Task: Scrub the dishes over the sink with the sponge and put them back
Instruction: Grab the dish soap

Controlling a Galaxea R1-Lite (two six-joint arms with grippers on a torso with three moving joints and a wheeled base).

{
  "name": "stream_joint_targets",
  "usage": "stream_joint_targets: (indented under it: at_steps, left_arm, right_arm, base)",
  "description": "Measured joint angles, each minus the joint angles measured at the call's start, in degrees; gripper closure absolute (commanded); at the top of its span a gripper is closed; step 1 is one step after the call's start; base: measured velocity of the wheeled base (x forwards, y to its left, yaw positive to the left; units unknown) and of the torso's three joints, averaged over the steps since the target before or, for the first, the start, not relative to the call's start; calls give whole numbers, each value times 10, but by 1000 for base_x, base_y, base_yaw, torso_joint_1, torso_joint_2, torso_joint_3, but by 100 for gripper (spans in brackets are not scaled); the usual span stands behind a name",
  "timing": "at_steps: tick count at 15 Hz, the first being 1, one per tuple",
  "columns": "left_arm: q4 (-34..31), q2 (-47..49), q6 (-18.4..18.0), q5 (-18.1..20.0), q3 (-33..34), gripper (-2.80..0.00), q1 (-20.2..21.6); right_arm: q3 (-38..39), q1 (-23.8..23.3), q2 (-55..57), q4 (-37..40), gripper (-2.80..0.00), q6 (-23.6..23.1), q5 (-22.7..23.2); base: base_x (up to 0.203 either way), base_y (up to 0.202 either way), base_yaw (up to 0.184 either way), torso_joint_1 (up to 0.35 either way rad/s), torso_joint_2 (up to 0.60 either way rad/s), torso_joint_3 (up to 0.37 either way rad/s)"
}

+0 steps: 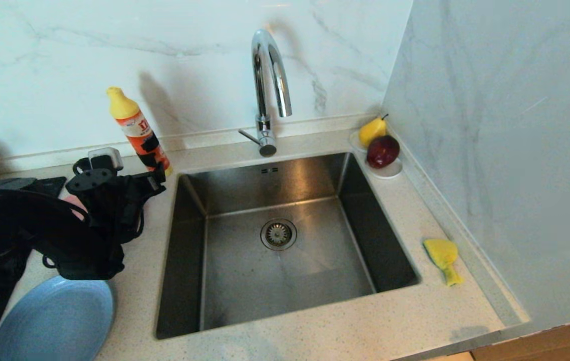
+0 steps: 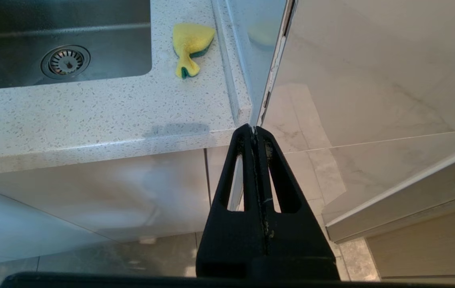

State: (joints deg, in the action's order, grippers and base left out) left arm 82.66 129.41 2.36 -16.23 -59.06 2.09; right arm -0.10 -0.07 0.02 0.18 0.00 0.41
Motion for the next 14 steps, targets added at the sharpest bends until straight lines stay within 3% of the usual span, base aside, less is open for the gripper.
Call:
stream_joint_targets:
  at_steps: [14]
  left_arm:
    - [-75,59,-6,-7,-169,-280,1]
  right_arm:
    - [0,0,0,0,0,0,0]
  base:
    - [0,0,0,0,0,0]
